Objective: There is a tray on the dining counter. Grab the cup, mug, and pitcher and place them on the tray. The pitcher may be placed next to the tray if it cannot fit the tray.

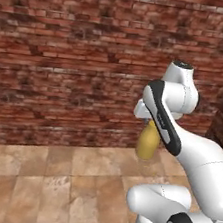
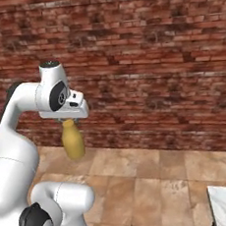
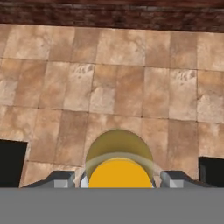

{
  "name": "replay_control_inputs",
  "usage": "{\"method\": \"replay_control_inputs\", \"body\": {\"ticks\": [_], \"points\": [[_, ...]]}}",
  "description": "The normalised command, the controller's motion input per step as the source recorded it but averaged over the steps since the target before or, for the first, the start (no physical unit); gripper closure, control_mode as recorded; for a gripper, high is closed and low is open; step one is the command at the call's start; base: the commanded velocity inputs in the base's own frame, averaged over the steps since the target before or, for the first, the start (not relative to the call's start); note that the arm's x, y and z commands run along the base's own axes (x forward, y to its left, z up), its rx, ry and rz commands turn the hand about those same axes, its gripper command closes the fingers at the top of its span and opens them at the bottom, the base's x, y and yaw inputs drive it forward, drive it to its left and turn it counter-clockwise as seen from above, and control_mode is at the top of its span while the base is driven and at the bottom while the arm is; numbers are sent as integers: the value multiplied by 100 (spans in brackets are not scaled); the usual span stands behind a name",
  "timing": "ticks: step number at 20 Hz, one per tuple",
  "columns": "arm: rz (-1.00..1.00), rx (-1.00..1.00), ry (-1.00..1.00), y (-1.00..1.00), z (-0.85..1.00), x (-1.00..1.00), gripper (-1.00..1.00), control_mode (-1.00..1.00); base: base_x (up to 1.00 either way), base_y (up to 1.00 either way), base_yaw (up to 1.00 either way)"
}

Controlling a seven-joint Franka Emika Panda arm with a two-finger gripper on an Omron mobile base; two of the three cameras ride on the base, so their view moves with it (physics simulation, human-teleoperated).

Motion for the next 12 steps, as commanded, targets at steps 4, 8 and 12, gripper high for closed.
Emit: {"method": "replay_control_inputs", "body": {"ticks": [4,8,12], "points": [[0,0,0,0,0,0,100,100,100,-42,9],[0,0,0,0,0,0,100,100,100,-31,10],[0,0,0,0,0,0,100,100,100,-7,16]]}}
